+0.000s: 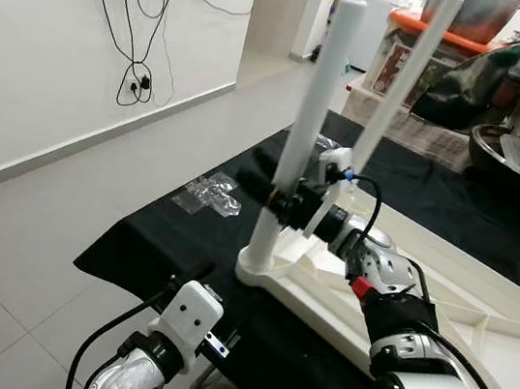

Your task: Building children table

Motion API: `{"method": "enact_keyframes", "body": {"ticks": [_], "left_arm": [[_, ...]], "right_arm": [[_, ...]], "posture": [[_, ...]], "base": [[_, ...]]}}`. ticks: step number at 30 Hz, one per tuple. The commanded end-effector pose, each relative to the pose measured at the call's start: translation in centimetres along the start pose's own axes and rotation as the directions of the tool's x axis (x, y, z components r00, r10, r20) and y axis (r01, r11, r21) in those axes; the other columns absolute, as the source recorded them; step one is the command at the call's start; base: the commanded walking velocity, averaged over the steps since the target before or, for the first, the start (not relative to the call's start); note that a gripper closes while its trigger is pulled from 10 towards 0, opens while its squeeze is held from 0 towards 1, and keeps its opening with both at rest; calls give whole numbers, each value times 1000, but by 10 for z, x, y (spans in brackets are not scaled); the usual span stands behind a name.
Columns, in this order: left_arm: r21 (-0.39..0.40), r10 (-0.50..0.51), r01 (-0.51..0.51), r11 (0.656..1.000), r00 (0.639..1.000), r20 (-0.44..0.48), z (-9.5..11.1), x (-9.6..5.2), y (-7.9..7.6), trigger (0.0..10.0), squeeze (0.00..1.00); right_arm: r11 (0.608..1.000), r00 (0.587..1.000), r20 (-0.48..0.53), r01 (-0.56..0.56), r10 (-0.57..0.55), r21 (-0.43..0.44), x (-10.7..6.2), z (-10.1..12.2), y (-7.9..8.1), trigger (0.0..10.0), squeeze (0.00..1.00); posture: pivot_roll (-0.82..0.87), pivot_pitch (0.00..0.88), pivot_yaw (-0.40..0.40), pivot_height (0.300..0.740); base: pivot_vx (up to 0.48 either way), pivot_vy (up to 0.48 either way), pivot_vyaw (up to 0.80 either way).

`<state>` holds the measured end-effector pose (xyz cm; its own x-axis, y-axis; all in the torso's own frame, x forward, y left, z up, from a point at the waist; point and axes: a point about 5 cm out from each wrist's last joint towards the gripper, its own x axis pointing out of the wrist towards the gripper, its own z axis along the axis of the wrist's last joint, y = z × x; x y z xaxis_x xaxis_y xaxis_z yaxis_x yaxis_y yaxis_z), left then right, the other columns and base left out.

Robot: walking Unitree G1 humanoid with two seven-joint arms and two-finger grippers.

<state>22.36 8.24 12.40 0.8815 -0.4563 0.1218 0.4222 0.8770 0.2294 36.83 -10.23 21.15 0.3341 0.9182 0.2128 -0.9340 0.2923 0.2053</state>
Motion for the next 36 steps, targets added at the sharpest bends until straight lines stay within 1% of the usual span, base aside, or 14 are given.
{"method": "enact_keyframes", "body": {"ticks": [1, 7, 8, 17, 22, 24, 25, 26, 28, 30, 31, 32, 34, 36], "left_arm": [[0, -6, 6, 1000, 1000, -18, -4, -2, -3, 10000, 0], [-1, -8, 8, 1000, 1000, -19, -4, -2, -3, 10000, 0], [-2, -7, 7, 1000, 1000, -20, -4, -2, -3, 10000, 0], [-5, -10, 10, 1000, 1000, -21, -4, -2, -3, 10000, 0], [-3, -7, 7, 1000, 1000, -21, -4, -2, -3, 10000, 0], [-3, -7, 7, 1000, 1000, -21, -4, -2, -3, 10000, 0], [-2, -6, 6, 1000, 1000, -21, -4, -2, -2, 10000, 0], [-2, -6, 6, 1000, 1000, -21, -4, -2, -2, 10000, 0], [-1, -8, 8, 1000, 1000, -22, -4, -2, -2, 10000, 0], [-1, -8, 8, 1000, 1000, -22, -4, -2, -2, 10000, 0], [-1, -9, 9, 1000, 1000, -22, -4, -2, -2, 10000, 0], [-1, -9, 9, 1000, 1000, -22, -4, -2, -2, 10000, 0], [2, -9, 9, 1000, 1000, -23, -4, -2, -1, 10000, 0], [3, -9, 9, 1000, 1000, -23, -4, -2, -1, 10000, 0]], "right_arm": [[995, 995, 21, -96, 95, 22, 6, 5, 6, 10000, 0], [986, 986, 30, -164, 163, 37, 8, 6, 9, 10000, 0], [980, 980, 17, -197, 196, 31, 9, 4, 12, 0, 0], [994, 996, -28, -84, 83, -69, 11, -6, 8, 0, 0], [914, 931, -15, 353, -364, -200, 10, -5, -19, 0, 0], [914, 931, -15, 353, -364, -200, 10, -5, -19, 0, 0], [773, 794, 15, 596, -608, -217, 0, -2, -35, 0, 0], [773, 794, 15, 596, -608, -217, 0, -2, -35, 0, 0], [317, 337, 61, 925, -940, -211, -39, 1, -58, 0, 0], [317, 337, 61, 925, -940, -211, -39, 1, -58, 0, 0], [104, 120, 78, 977, -990, -184, -58, -1, -61, 0, 0], [104, 120, 78, 977, -990, -184, -58, -1, -61, 0, 0], [-117, -107, 84, 984, -991, -135, -70, -11, -57, 0, 0], [-162, -151, 93, 978, -984, -129, -68, -14, -55, 0, 0]], "posture": [[77, 0, -142, 740], [79, 0, -141, 740], [81, 0, -140, 740], [78, 0, -138, 740], [77, 0, -139, 740], [77, 0, -139, 740], [74, 0, -136, 740], [74, 0, -136, 740], [70, 1, -131, 740], [70, 1, -131, 740], [73, 5, -133, 740], [73, 5, -133, 740], [73, 5, -133, 740], [73, 6, -134, 740]], "base": [[0, 0, 0], [0, 0, 0], [0, 0, 0], [0, 0, 0], [0, 0, 0], [0, 0, 0], [0, 0, 0], [0, 0, 0], [0, 0, 0], [0, 0, 0], [0, 0, 0], [0, 0, 0], [0, 0, 0], [0, 0, 0]]}}
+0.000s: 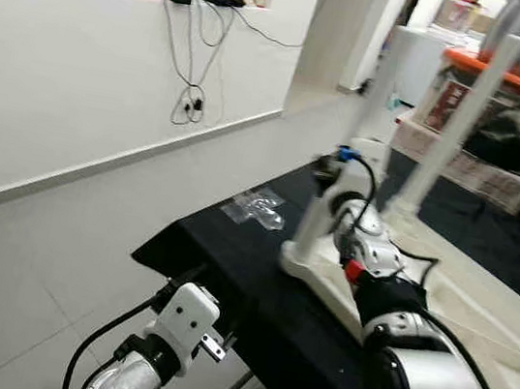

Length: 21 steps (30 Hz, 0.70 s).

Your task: Building children table

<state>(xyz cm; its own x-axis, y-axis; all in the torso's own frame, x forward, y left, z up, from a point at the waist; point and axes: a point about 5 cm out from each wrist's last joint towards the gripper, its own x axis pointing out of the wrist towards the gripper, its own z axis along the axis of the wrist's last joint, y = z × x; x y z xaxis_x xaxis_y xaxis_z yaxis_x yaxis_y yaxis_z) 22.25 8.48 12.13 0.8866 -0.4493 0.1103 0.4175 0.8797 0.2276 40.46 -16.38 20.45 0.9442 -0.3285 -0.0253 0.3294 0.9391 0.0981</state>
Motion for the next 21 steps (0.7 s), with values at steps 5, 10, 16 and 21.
{"method": "enact_keyframes", "body": {"ticks": [5, 10, 16, 21], "left_arm": [[5, -14, 14, 1000, 1000, -9, -1, 1, -2, 10000, 0], [2, -13, 13, 1000, 1000, -9, -1, 1, -3, 10000, 0], [0, -11, 11, 1000, 1000, -9, -1, 2, -3, 10000, 0], [-1, -11, 11, 1000, 1000, -8, -1, 2, -3, 10000, 0]], "right_arm": [[993, 989, -89, 112, -116, -50, -10, -31, 1, 3333, 0], [989, 989, 40, -142, 140, 35, -18, -14, 37, 10000, 1000], [910, 907, 129, -411, 401, 60, -24, 0, 59, 10000, 0], [609, 628, 84, -774, 774, 174, -33, -2, 69, 10000, 0]], "posture": [[73, 5, -136, 740], [68, 8, -137, 740], [68, 5, -137, 740], [69, 5, -138, 740]], "base": [[0, 0, 0], [0, 0, 0], [0, 0, 0], [0, 0, 0]]}}
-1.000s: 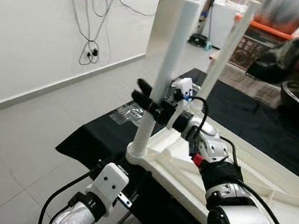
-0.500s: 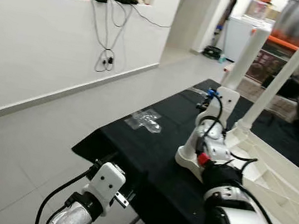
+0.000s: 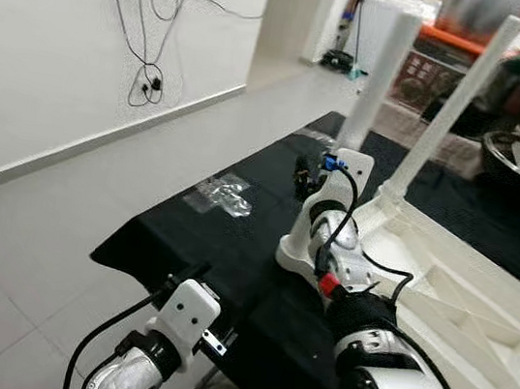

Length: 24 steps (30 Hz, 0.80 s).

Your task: Building children table

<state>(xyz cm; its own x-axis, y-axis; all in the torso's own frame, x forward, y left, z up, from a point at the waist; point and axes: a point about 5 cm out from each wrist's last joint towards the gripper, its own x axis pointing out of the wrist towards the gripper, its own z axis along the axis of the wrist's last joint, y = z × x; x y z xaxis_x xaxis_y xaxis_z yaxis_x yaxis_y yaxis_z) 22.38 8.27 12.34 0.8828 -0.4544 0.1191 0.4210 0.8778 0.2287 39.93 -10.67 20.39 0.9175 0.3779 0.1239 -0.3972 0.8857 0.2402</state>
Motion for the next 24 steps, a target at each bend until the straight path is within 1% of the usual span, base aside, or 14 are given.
{"method": "enact_keyframes", "body": {"ticks": [1, 2, 4, 6, 7, 8, 9, 12, 19, 20, 21, 22, 23, 24], "left_arm": [[-2, -7, 7, 1000, 1000, -18, -3, -1, -2, 10000, 0], [-2, -7, 7, 1000, 1000, -17, -3, 0, -2, 10000, 0], [-2, -7, 7, 1000, 1000, -17, -3, 0, -2, 10000, 0], [-3, -8, 8, 1000, 1000, -18, -4, 0, -3, 10000, 0], [-3, -8, 8, 1000, 1000, -18, -4, 0, -3, 10000, 0], [-3, -8, 8, 1000, 1000, -19, -4, 0, -3, 10000, 0], [-3, -8, 8, 1000, 1000, -19, -4, 0, -3, 10000, 0], [-3, -6, 6, 1000, 1000, -18, -4, -1, -2, 10000, 0], [-3, -8, 8, 1000, 1000, -20, -4, -2, -4, 10000, 0], [-3, -9, 9, 1000, 1000, -20, -4, -2, -4, 10000, 0], [-3, -10, 10, 1000, 1000, -21, -4, -2, -4, 10000, 0], [-4, -13, 12, 1000, 1000, -21, -4, -2, -5, 10000, 0], [-4, -13, 12, 1000, 1000, -21, -4, -2, -5, 10000, 0], [-5, -14, 14, 1000, 1000, -21, -4, -2, -5, 10000, 0]], "right_arm": [[988, 988, -15, -151, 152, 36, 5, 1, 19, 10000, 0], [922, 923, -48, -378, 383, 84, -3, 2, 21, 10000, 0], [898, 899, -52, -428, 434, 97, -5, 3, 21, 10000, 0], [808, 811, -37, -575, 584, 130, -13, 9, 24, 10000, 0], [808, 811, -37, -575, 584, 130, -13, 9, 24, 10000, 0], [741, 743, -42, -659, 668, 131, -18, 9, 26, 10000, 0], [741, 743, -42, -659, 668, 131, -18, 9, 26, 10000, 0], [628, 624, -72, -768, 778, 127, -22, 7, 32, 10000, 0], [520, 519, -48, -844, 853, 129, -22, 9, 43, 10000, 0], [518, 517, -44, -846, 855, 126, -21, 10, 44, 3216, 0], [544, 542, -50, -831, 839, 112, -18, 10, 45, 0, 0], [638, 634, -67, -767, 770, 73, -12, 8, 43, 0, 0], [638, 634, -67, -767, 770, 73, -12, 8, 43, 0, 0], [691, 688, -57, -720, 723, 63, -8, 8, 41, 0, 0]], "posture": [[69, 5, -138, 740], [68, 5, -137, 740], [68, 5, -137, 740], [69, 3, -138, 740], [69, 3, -138, 740], [71, 2, -139, 740], [71, 2, -139, 740], [76, 0, -143, 740], [85, 0, -144, 740], [83, 0, -143, 740], [83, 0, -143, 740], [83, 0, -142, 740], [83, 0, -142, 740], [81, 0, -143, 740]], "base": [[0, 0, 0], [0, 0, 0], [0, 0, 0], [0, 0, 0], [0, 0, 0], [0, 0, 0], [0, 0, 0], [0, 0, 0], [0, 0, 0], [0, 0, 0], [0, 0, 0], [0, 0, 0], [0, 0, 0], [0, 0, 0]]}}
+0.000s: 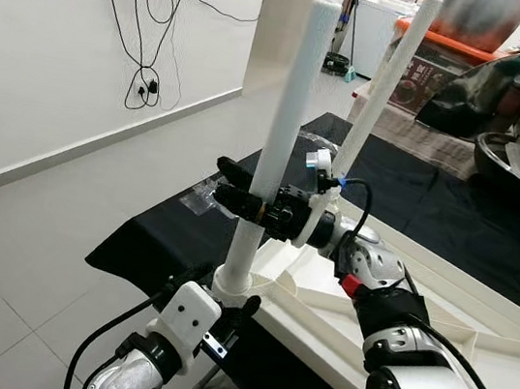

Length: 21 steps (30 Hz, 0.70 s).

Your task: Building children table

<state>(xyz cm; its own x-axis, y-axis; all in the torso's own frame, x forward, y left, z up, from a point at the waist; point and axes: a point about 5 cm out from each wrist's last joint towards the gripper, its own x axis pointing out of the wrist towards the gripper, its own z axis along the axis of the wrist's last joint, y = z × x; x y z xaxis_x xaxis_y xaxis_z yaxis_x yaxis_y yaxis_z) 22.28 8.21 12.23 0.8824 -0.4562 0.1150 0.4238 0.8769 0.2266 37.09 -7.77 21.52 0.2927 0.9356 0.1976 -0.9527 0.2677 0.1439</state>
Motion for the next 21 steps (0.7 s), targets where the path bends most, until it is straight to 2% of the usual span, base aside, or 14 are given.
{"method": "enact_keyframes", "body": {"ticks": [1, 6, 8, 9, 10, 11, 12, 13, 14, 15, 17, 19, 20, 21], "left_arm": [[-3, -12, 12, 1000, 1000, -18, -4, -2, -4, 10000, 0], [-4, -14, 14, 1000, 1000, -19, -4, -2, -3, 10000, 0], [-5, -13, 13, 1000, 1000, -19, -4, -2, -3, 10000, 0], [-4, -13, 13, 1000, 1000, -18, -4, -2, -3, 10000, 0], [-3, -11, 11, 1000, 1000, -19, -4, -2, -3, 10000, 0], [-3, -11, 11, 1000, 1000, -19, -4, -2, -3, 10000, 0], [-3, -10, 10, 1000, 1000, -19, -4, -2, -2, 10000, 0], [-2, -10, 10, 1000, 1000, -18, -3, -2, -2, 10000, 0], [-2, -10, 10, 1000, 1000, -18, -3, -2, -2, 10000, 0], [-1, -11, 11, 1000, 1000, -19, -3, -2, -2, 10000, 0], [-1, -11, 11, 1000, 1000, -19, -3, -2, -2, 10000, 0], [-1, -12, 12, 1000, 1000, -19, -3, -1, -2, 10000, 0], [-1, -12, 12, 1000, 1000, -19, -3, -1, -2, 10000, 0], [0, -11, 11, 1000, 1000, -19, -3, -1, -2, 10000, 0]], "right_arm": [[995, 995, 31, 97, -97, -1, 4, 4, -5, 0, 0], [993, 991, 63, 120, -121, 7, 1, 1, -6, 0, 0], [974, 974, 43, 223, -222, -29, 2, -1, -11, 0, 0], [927, 929, 23, 369, -369, -71, 0, -2, -19, 0, 0], [841, 847, -4, 528, -532, -116, -4, -3, -29, 0, 0], [841, 847, -4, 528, -532, -116, -4, -3, -29, 0, 0], [719, 726, -21, 675, -687, -165, -11, -5, -38, 0, 0], [580, 591, -14, 787, -807, -208, -20, -5, -46, 0, 0], [580, 591, -14, 787, -807, -208, -20, -5, -46, 0, 0], [283, 297, 21, 928, -955, -243, -46, -3, -57, 0, 0], [283, 297, 21, 928, -955, -243, -46, -3, -57, 0, 0], [81, 93, 46, 974, -995, -213, -65, -3, -59, 0, 0], [81, 93, 46, 974, -995, -213, -65, -3, -59, 0, 0], [-10, -1, 53, 984, -999, -177, -70, -5, -58, 0, 0]], "posture": [[80, 0, -142, 740], [78, 0, -140, 740], [78, 0, -139, 740], [78, 0, -141, 740], [79, 0, -139, 740], [79, 0, -139, 740], [79, 0, -139, 740], [74, 2, -136, 740], [74, 2, -136, 740], [69, 2, -133, 740], [69, 2, -133, 740], [72, 4, -137, 740], [72, 4, -137, 740], [72, 7, -137, 740]], "base": [[0, 0, 0], [0, 0, 0], [0, 0, 0], [0, 0, 0], [0, 0, 0], [0, 0, 0], [0, 0, 0], [0, 0, 0], [0, 0, 0], [0, 0, 0], [0, 0, 0], [0, 0, 0], [0, 0, 0], [0, 0, 0]]}}
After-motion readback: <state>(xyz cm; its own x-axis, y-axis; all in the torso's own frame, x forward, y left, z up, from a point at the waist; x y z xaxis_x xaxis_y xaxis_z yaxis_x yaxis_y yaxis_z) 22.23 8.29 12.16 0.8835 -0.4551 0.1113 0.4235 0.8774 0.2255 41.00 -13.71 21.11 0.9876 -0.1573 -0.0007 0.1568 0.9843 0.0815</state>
